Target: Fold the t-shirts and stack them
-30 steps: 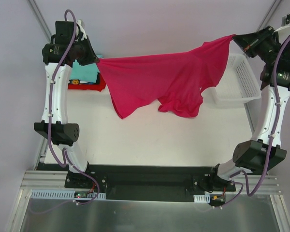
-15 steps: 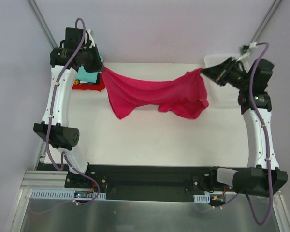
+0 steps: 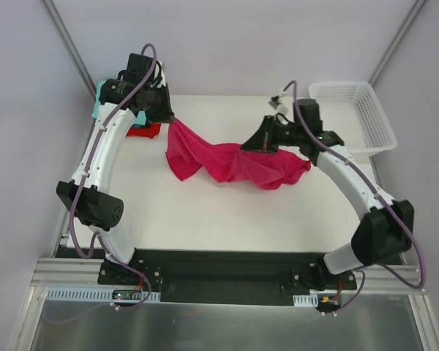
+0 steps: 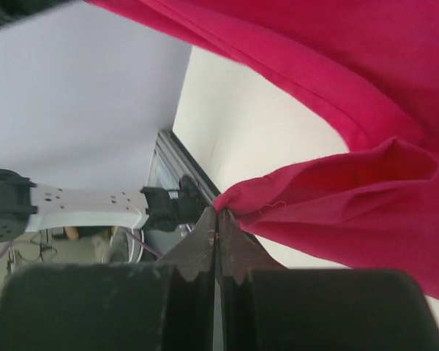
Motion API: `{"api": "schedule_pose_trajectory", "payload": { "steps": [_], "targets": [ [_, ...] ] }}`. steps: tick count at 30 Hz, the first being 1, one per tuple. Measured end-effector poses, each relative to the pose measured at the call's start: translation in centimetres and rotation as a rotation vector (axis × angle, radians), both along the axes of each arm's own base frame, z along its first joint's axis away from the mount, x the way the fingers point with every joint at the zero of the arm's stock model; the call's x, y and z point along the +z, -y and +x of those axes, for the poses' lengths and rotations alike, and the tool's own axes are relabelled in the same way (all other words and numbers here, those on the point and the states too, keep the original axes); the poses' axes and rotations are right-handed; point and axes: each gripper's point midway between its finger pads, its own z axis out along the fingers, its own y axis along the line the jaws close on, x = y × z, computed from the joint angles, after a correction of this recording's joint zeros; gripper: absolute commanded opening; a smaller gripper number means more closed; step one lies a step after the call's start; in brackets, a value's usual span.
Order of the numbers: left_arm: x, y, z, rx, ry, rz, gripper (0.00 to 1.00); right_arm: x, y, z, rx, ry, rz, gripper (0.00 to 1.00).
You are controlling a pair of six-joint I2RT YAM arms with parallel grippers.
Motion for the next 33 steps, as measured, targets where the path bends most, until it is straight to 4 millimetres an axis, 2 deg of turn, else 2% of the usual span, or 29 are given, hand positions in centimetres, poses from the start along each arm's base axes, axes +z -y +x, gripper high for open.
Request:
{"api": "schedule_pose_trajectory", "payload": {
  "steps": [3,7,10,12,14,19,23,26,30,33],
  "targets": [
    [0.5,-0.2,-0.2,0.006,0.015,0.002,0.00,-3.8,-4.2,-0.3,0.108,-0.081,-0.047,0.01],
    [1.4,-0.6,-0.5,0.016,0.043,0.007,0.00,-8.7,-8.7,-3.2,0.234,-0.172,-0.121,0.01],
    [1.7,-0.6,-0.6,0.017,0.052,0.007,0.00,-10.1,-10.8,-5.6,0.306,-0.190,-0.150,0.01],
    [1.8,-0.7,-0.7,0.017,0.052,0.007,0.00,-10.4,-11.4,-6.5,0.333,-0.191,-0.156,0.01],
    [1.7,-0.7,-0.7,0.017,0.050,0.008,0.00,-10.6,-11.7,-6.7,0.342,-0.191,-0.160,0.17],
    [1.4,-0.7,-0.8,0.017,0.041,0.010,0.00,-10.8,-11.4,-6.2,0.342,-0.179,-0.186,0.43],
    [1.3,-0.7,-0.8,0.017,0.039,0.011,0.00,-11.0,-10.9,-6.1,0.334,-0.148,-0.229,0.49],
    [1.3,-0.7,-0.8,0.017,0.040,0.010,0.00,-10.8,-10.0,-6.6,0.323,-0.122,-0.261,0.50],
    [1.3,-0.7,-0.8,0.017,0.040,0.010,0.00,-10.5,-8.0,-8.0,0.295,-0.071,-0.334,0.50],
    [1.3,-0.7,-0.8,0.017,0.040,0.010,0.00,-11.6,-7.0,-9.9,0.289,-0.046,-0.421,0.49]
  ]
}}
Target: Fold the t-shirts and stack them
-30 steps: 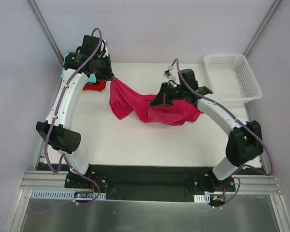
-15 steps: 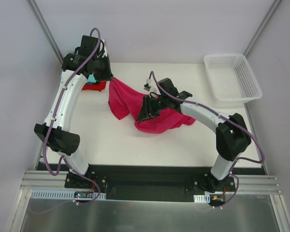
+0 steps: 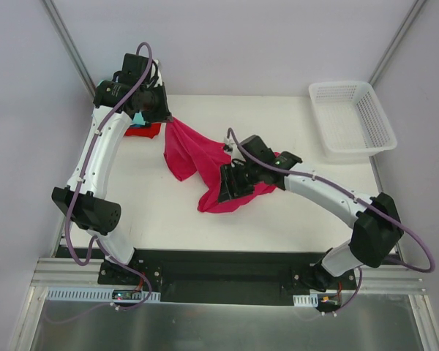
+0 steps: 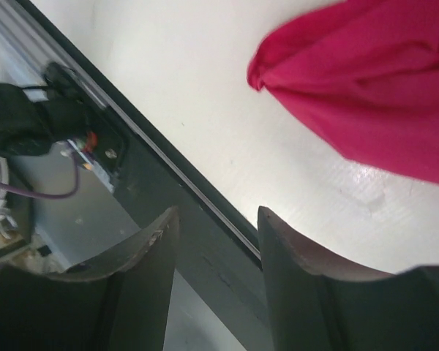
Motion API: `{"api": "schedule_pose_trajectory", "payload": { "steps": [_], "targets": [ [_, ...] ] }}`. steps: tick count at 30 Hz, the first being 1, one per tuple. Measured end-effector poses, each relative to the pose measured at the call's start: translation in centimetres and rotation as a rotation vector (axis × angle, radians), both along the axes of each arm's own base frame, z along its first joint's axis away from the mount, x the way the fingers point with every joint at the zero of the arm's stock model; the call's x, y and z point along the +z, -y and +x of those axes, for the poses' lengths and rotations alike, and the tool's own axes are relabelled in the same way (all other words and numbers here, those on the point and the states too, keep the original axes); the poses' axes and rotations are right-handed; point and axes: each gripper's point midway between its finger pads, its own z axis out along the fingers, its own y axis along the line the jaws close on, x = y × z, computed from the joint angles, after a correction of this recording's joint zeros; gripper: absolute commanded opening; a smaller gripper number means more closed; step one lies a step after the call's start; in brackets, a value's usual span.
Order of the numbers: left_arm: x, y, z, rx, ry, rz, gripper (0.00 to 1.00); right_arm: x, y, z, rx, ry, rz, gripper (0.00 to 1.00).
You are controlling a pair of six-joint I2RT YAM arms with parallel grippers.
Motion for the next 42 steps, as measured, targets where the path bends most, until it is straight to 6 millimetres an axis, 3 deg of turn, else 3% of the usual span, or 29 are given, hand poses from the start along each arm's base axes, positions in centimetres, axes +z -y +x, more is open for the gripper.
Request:
{"api": "schedule_pose_trajectory", "payload": {
  "steps": [3,7,15,20,27,31,42],
  "targets": [
    [0.0,0.0,0.0,0.000,0.000,0.000,0.00,-1.9,0.5,-2.1,0.021,0.028,-0.122,0.48],
    [0.0,0.0,0.0,0.000,-0.001,0.000,0.00,-3.8,1.5,-3.2,0.013,0.086,-0.315,0.45],
    [-0.4,0.0,-0.1,0.000,-0.009,0.003,0.00,-4.1,1.2,0.5,-0.165,0.299,-0.531,0.45],
    [-0.9,0.0,-0.2,0.000,-0.024,0.007,0.00,-4.7,-1.4,1.9,-0.224,0.354,-0.577,0.44],
    [-0.7,-0.2,-0.4,0.002,-0.017,0.008,0.00,-7.8,-5.5,-0.3,-0.162,0.347,-0.612,0.43],
    [-0.5,-0.3,-0.6,0.004,-0.011,0.009,0.00,-8.4,-6.0,-1.7,-0.146,0.335,-0.614,0.43],
    [-0.4,-0.3,-0.8,0.004,-0.011,0.009,0.00,-8.7,-6.0,-1.5,-0.178,0.327,-0.616,0.52]
  ]
}}
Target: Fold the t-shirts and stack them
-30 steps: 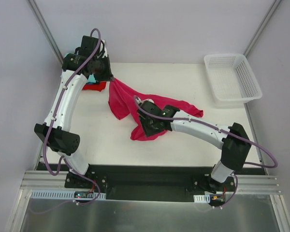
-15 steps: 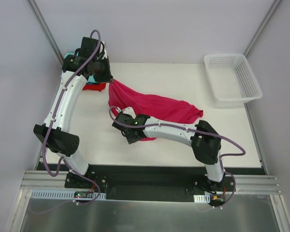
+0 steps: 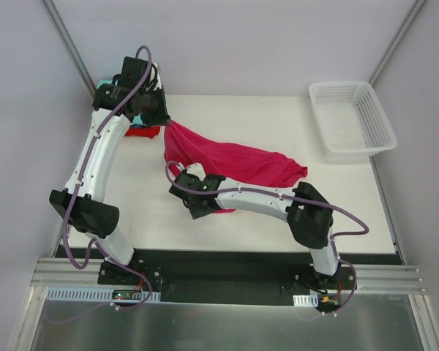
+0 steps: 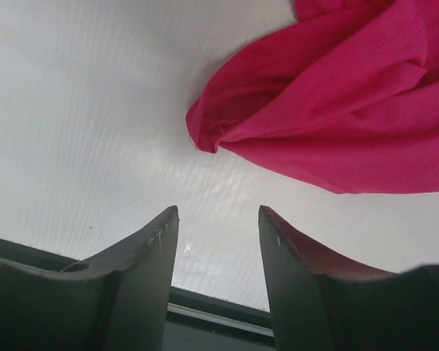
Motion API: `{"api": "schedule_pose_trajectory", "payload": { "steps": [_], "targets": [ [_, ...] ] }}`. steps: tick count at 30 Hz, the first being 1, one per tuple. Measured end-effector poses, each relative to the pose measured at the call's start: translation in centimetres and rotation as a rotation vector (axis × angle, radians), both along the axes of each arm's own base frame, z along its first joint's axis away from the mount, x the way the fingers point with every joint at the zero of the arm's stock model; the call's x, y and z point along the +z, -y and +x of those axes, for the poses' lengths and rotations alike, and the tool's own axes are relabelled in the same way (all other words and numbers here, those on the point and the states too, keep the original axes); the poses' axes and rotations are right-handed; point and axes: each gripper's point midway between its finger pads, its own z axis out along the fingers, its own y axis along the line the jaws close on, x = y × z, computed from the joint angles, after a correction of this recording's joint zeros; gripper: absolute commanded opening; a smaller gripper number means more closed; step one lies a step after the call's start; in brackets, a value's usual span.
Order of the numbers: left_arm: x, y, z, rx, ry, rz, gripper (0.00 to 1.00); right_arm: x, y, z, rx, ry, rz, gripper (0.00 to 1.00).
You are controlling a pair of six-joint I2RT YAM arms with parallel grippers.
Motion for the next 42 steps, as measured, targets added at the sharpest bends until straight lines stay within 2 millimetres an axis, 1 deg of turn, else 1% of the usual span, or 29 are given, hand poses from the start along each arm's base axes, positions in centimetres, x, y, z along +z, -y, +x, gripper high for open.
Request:
{"api": "schedule_pose_trajectory", "payload": {
  "steps": [5,9,14,17,24,31,42],
  "targets": [
    [-0.1,0.0,0.0,0.000,-0.003,0.001,0.00,-1.3,-0.7,0.2,-0.012,0.005,0.000,0.52],
    [-0.4,0.0,-0.1,0.000,-0.009,0.003,0.00,-3.2,-1.6,0.2,-0.010,0.003,-0.002,0.51],
    [-0.8,-0.2,-0.2,0.004,-0.015,0.010,0.00,-5.9,-1.9,0.3,-0.012,-0.010,-0.033,0.49],
    [-0.7,-0.2,-0.2,0.006,-0.011,0.011,0.00,-5.5,-2.7,0.6,-0.009,0.002,-0.006,0.49],
    [-0.5,-0.2,-0.2,0.005,-0.005,0.010,0.00,-5.5,-2.6,0.8,-0.013,0.015,-0.012,0.48],
    [-0.8,-0.2,-0.2,0.005,-0.009,0.011,0.00,-5.3,-2.0,1.7,-0.030,0.063,-0.037,0.48],
    [-0.9,-0.3,-0.3,0.002,-0.010,0.015,0.00,-5.2,-1.9,2.0,-0.032,0.083,-0.041,0.40]
  ]
}}
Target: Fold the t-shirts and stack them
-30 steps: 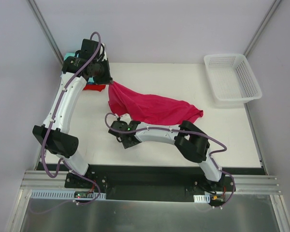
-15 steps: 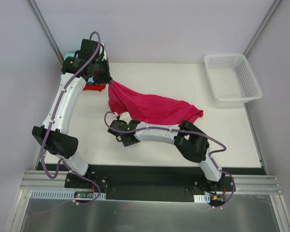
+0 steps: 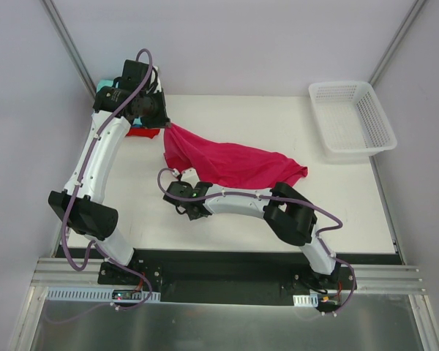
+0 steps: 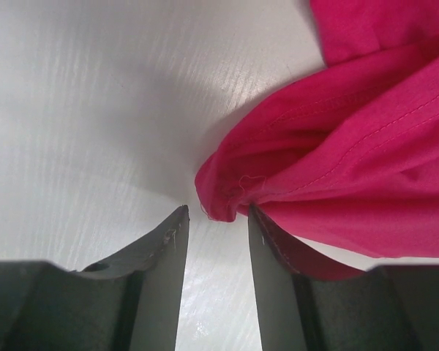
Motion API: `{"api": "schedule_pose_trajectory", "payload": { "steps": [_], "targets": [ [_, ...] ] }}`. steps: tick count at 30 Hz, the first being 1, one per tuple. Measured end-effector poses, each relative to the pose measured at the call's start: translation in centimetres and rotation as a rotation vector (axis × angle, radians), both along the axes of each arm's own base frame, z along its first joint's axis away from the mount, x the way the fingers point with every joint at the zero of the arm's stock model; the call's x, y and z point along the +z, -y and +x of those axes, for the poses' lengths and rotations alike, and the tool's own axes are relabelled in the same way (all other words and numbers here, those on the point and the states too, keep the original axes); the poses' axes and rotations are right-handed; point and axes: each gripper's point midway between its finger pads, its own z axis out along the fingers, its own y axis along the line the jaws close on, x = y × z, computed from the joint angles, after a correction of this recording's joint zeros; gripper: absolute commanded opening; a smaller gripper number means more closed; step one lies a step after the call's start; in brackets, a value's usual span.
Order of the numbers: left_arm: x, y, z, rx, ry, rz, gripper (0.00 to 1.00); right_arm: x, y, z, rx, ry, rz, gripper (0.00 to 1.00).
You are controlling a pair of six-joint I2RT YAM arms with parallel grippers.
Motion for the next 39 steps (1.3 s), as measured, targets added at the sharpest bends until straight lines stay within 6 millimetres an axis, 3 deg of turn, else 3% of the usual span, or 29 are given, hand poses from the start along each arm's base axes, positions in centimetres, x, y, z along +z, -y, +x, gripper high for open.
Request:
{"api": "schedule_pose_trajectory", "payload": {
  "steps": [15,18,25,33,36,39],
  "targets": [
    [-0.8,-0.1,-0.4,-0.001,-0.022,0.007,0.00,-0.6,0.0,1.0,0.008,0.033,-0.022,0.31],
    [-0.8,-0.1,-0.4,-0.003,-0.022,0.008,0.00,-0.5,-0.2,1.4,0.011,0.044,-0.023,0.26],
    [-1.2,-0.2,-0.6,-0.003,-0.031,0.011,0.00,-0.6,0.2,2.0,0.011,0.048,-0.035,0.02],
    [-1.6,-0.2,-0.7,-0.003,-0.041,0.013,0.00,-0.3,0.6,2.0,0.011,0.046,-0.052,0.01],
    [-1.9,-0.2,-0.9,-0.003,-0.047,0.014,0.00,0.6,1.0,1.9,0.011,0.050,-0.046,0.01],
    [-2.1,-0.3,-1.1,-0.004,-0.050,0.015,0.00,3.1,1.7,1.9,0.013,0.075,-0.031,0.01]
  ]
}}
